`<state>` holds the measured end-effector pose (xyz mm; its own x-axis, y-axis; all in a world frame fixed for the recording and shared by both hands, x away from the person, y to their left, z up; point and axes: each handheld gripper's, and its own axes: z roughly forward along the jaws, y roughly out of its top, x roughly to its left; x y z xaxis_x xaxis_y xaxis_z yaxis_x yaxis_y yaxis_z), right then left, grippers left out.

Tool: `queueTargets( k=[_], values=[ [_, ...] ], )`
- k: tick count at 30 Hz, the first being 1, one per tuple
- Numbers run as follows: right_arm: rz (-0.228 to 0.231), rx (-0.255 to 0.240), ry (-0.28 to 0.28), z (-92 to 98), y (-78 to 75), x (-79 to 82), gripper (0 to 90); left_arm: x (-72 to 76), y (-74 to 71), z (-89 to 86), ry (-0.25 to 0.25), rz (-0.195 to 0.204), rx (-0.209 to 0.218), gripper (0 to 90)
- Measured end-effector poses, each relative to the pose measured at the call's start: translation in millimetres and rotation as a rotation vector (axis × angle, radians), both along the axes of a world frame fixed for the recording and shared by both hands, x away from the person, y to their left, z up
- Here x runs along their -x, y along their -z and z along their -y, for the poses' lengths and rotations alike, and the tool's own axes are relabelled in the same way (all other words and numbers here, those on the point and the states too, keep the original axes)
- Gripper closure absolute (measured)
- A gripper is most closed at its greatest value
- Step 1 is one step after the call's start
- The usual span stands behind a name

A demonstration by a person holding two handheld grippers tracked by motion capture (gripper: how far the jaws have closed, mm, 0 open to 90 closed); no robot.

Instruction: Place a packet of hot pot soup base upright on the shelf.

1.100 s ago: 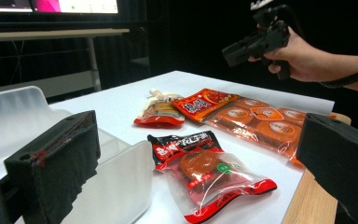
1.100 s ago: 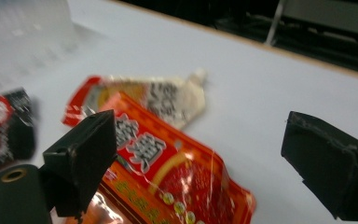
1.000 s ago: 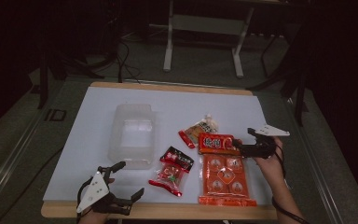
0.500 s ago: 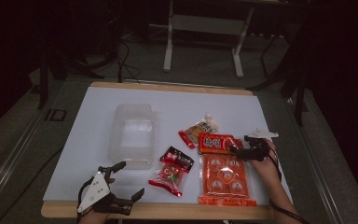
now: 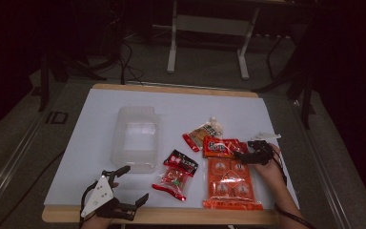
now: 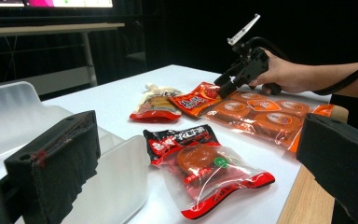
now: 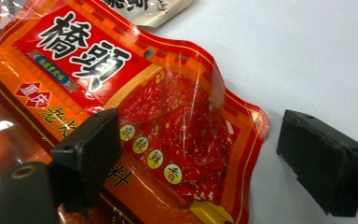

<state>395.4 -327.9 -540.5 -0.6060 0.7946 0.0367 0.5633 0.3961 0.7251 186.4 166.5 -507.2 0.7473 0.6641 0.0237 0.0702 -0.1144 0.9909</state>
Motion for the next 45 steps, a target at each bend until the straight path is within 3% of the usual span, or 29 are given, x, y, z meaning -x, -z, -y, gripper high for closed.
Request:
queueTargets(
  k=[15, 29, 31, 34, 45],
  values=[
    [0.004, -0.027, -0.007, -3.3, -1.5, 11.3, 38.6, 0.1, -0.2, 0.9, 0.001, 0.003, -0.002, 0.0],
    [-0.03, 0.022, -0.075, -19.8, -10.8, 17.6, 84.4, 0.3, 0.1, 2.4, 0.003, 0.003, -0.008, 0.0],
    [-0.03, 0.041, -0.079, -23.0, -12.8, 17.9, 86.4, 0.3, -0.1, 2.2, 0.001, 0.004, -0.007, 0.0],
    [-0.051, 0.028, -0.066, -24.2, -16.7, 16.9, 87.4, 0.6, -0.4, 1.5, -0.002, 0.004, -0.004, 0.0],
    [0.019, 0.001, -0.076, -24.4, -42.2, 25.7, 87.7, 0.2, 0.7, 3.7, -0.004, 0.013, -0.027, 0.0]
  ],
)
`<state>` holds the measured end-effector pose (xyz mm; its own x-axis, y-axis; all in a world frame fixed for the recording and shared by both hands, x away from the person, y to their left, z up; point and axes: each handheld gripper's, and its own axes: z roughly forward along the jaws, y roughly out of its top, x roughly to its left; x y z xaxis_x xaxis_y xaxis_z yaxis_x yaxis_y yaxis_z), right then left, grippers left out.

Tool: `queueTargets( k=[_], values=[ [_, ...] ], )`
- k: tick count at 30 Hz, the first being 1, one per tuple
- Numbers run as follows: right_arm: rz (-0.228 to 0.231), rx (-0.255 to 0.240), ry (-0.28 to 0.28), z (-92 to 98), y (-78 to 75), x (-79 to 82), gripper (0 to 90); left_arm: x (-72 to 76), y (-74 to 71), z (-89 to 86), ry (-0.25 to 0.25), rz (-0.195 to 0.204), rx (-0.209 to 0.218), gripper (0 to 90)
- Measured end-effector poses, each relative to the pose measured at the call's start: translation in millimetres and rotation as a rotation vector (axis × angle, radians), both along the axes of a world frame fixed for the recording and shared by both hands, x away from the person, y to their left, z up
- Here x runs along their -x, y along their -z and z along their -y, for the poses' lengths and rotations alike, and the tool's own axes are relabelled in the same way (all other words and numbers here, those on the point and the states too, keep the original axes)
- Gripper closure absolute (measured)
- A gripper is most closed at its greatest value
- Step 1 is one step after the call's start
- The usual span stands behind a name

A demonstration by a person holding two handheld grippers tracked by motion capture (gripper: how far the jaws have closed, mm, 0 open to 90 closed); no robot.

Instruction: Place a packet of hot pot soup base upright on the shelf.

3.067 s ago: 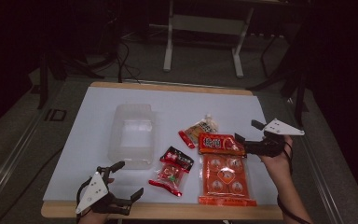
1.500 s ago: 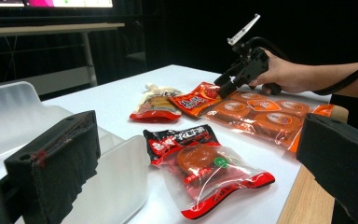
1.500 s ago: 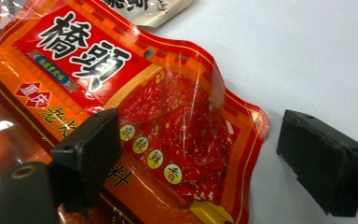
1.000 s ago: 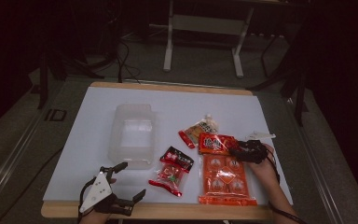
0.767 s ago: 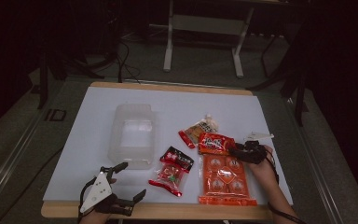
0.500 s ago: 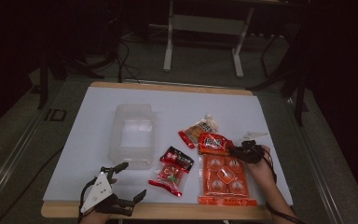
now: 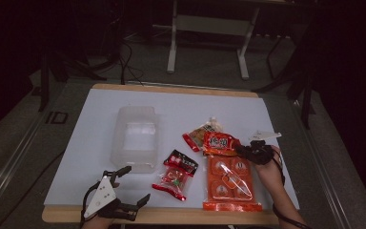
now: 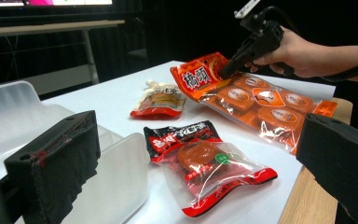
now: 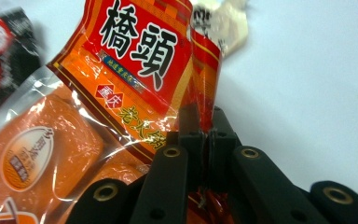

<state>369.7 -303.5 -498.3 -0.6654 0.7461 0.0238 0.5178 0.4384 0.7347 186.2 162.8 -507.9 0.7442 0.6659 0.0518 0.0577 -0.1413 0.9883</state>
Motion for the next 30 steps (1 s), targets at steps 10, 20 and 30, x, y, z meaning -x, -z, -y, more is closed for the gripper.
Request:
queueTargets(
  k=[10, 20, 30],
  values=[
    [0.062, -0.026, -0.015, -0.1, -21.8, 12.1, 87.8, -2.1, -0.6, 4.3, 0.002, -0.016, -0.02, 0.1],
    [0.103, -0.053, -0.017, 4.0, -36.3, 26.0, 87.8, 0.5, -9.5, 17.5, 0.024, -0.092, -0.04, 1.9],
    [0.172, -0.072, -0.041, 3.9, -57.9, 46.5, 87.9, -2.5, -20.3, 25.6, 0.018, -0.095, -0.015, 1.9]
  ],
)
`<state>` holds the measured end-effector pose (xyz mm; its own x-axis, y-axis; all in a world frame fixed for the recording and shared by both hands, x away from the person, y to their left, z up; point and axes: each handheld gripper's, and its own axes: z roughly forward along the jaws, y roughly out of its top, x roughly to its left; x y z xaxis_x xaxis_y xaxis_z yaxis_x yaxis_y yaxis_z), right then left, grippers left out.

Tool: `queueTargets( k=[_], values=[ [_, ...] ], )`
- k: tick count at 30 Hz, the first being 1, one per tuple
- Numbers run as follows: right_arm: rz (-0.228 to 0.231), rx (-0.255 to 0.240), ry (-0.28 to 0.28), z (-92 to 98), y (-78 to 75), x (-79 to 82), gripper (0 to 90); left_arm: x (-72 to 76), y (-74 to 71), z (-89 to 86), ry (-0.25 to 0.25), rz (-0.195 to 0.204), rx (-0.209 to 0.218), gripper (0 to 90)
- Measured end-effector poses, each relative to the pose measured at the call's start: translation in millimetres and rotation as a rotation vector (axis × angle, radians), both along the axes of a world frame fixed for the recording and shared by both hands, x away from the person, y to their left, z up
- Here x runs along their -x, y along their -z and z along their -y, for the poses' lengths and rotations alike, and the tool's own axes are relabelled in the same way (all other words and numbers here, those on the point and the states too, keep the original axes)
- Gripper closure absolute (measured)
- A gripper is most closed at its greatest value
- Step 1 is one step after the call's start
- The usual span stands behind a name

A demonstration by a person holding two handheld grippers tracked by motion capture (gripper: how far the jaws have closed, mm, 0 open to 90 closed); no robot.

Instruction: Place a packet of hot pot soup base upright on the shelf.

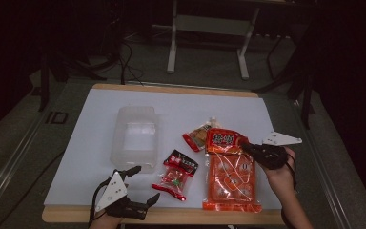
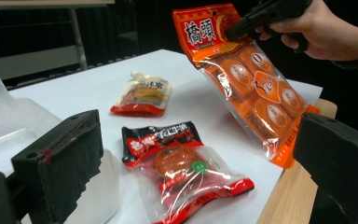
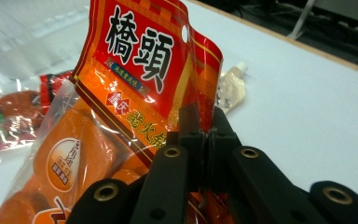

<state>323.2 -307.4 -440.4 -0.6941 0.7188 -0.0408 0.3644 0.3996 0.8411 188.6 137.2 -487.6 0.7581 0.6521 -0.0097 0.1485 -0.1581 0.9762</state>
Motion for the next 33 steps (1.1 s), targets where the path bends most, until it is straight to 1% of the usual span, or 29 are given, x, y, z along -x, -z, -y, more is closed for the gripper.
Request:
queueTargets(
  k=[3, 4, 5, 6, 8, 10, 11, 13, 15, 20, 22, 25, 27, 30, 32, 33],
  values=[
    [0.024, -0.003, -0.01, -1.1, -6.3, 6.7, 87.8, -1.2, -3.0, 1.9, 0.007, 0.004, -0.001, 1.9],
    [0.024, -0.003, -0.01, -1.1, -6.3, 6.7, 87.8, -1.2, -3.0, 1.9, 0.007, 0.004, -0.001, 1.9],
    [0.034, -0.005, -0.015, -1.5, -8.4, 9.1, 87.8, -2.1, -6.1, 3.5, 0.018, 0.007, -0.007, 1.9],
    [0.053, -0.01, -0.022, -2.7, -12.6, 14.7, 87.8, -2.3, -7.8, 4.3, 0.021, 0.011, -0.007, 2.0],
    [0.069, -0.021, -0.031, -3.2, -16.0, 19.3, 87.8, -2.6, -11.3, 6.1, 0.026, 0.016, -0.006, 2.0],
    [0.088, -0.017, -0.04, -4.4, -19.6, 23.9, 87.8, -4.0, -14.2, 8.6, 0.04, 0.008, 0.006, 2.0],
    [0.095, -0.024, -0.05, -4.9, -21.3, 26.1, 87.7, -5.2, -15.3, 10.3, 0.044, 0.005, 0.017, 2.0],
    [0.106, -0.033, -0.067, -5.3, -24.6, 30.5, 87.7, -8.2, -17.1, 14.4, 0.056, -0.005, 0.026, 2.0],
    [0.115, -0.045, -0.081, -5.4, -27.4, 35.1, 87.7, -11.0, -18.9, 19.8, 0.062, -0.004, 0.022, 2.1],
    [0.145, -0.054, -0.108, -5.2, -34.7, 50.3, 87.7, -18.9, -23.0, 35.6, 0.099, -0.006, 0.017, 2.2],
    [0.156, -0.054, -0.118, -5.6, -37.7, 56.7, 87.7, -22.2, -23.7, 41.5, 0.117, -0.012, 0.013, 2.5],
    [0.175, -0.056, -0.139, -6.9, -42.1, 64.4, 87.7, -27.4, -22.9, 51.2, 0.129, -0.028, 0.004, 3.1],
    [0.187, -0.06, -0.149, -8.9, -44.3, 69.1, 87.7, -30.7, -21.3, 57.2, 0.138, -0.044, 0.02, 3.1],
    [0.202, -0.068, -0.164, -12.5, -46.7, 73.9, 87.7, -34.8, -17.4, 67.6, 0.123, -0.048, 0.013, 3.1],
    [0.213, -0.057, -0.17, -15.2, -48.0, 75.9, 87.7, -37.5, -14.7, 74.0, 0.121, -0.06, 0.015, 3.2],
    [0.214, -0.058, -0.172, -16.3, -48.8, 76.9, 87.7, -38.8, -13.8, 77.1, 0.112, -0.068, 0.01, 3.2]
  ],
)
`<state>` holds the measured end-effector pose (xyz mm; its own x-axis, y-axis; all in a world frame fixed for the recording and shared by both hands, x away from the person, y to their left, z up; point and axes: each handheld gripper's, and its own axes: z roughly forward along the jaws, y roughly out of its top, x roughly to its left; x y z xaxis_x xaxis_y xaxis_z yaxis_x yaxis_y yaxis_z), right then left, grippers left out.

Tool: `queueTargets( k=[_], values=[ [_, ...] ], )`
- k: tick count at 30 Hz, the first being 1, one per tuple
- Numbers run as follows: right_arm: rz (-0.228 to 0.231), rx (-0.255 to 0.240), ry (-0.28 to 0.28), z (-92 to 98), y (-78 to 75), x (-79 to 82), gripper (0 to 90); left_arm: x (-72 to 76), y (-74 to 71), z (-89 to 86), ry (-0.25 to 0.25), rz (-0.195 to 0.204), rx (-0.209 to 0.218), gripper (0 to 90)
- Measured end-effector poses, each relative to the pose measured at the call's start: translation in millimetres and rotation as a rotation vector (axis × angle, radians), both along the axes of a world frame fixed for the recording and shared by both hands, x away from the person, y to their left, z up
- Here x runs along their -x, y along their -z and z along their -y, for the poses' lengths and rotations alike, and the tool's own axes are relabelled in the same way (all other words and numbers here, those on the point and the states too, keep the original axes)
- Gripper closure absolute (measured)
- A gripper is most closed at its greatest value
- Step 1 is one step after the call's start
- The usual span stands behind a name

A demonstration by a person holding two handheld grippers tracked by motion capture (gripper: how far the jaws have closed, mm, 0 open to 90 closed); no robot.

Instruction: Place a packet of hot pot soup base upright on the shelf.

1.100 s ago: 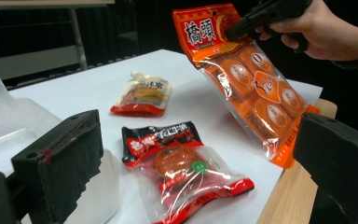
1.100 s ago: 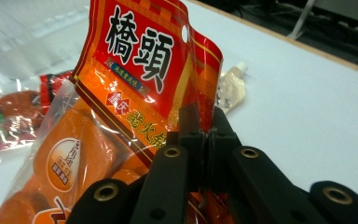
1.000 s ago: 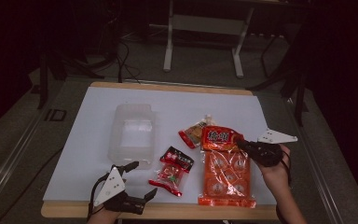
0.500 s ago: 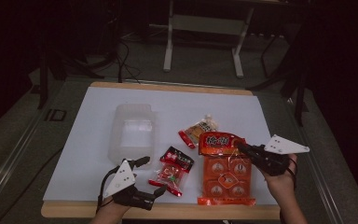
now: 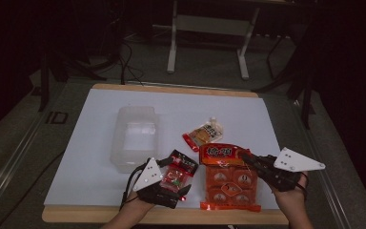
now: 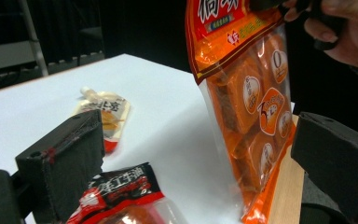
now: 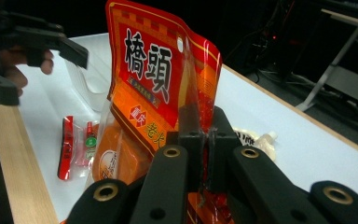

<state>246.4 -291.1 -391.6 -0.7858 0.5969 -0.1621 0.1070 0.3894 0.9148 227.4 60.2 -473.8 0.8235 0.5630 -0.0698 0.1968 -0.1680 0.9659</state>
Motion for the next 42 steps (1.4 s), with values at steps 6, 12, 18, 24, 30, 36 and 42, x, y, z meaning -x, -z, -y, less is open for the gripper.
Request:
queueTargets(
  k=[6, 12, 18, 24, 30, 36, 42],
  values=[
    [0.011, -0.001, -0.025, -4.9, -4.7, 4.6, 87.7, -6.8, 4.0, 20.6, -0.031, -0.048, 0.03, 4.6],
    [0.025, -0.001, -0.039, -8.4, -7.1, 7.6, 87.7, -18.4, 5.1, 33.2, 0.009, -0.036, 0.05, 4.6],
    [0.035, 0.004, -0.056, -11.4, -10.0, 10.7, 87.7, -33.3, 7.8, 38.7, 0.084, -0.073, 0.064, 9.3],
    [0.036, 0.004, -0.062, -14.1, -9.2, 10.7, 87.7, -40.7, 15.8, 44.5, 0.168, -0.08, 0.036, 14.7],
    [0.041, -0.001, -0.073, -16.0, -11.8, 12.4, 87.7, -46.1, 23.7, 48.1, 0.26, -0.163, 0.082, 27.6],
    [0.045, 0.004, -0.085, -20.1, -12.0, 13.5, 87.7, -41.6, 20.0, 53.8, 0.327, -0.149, 0.107, 41.9],
    [0.049, -0.006, -0.1, -22.2, -14.2, 15.3, 87.6, -40.8, 17.1, 57.4, 0.358, -0.115, 0.128, 59.2]
  ],
)
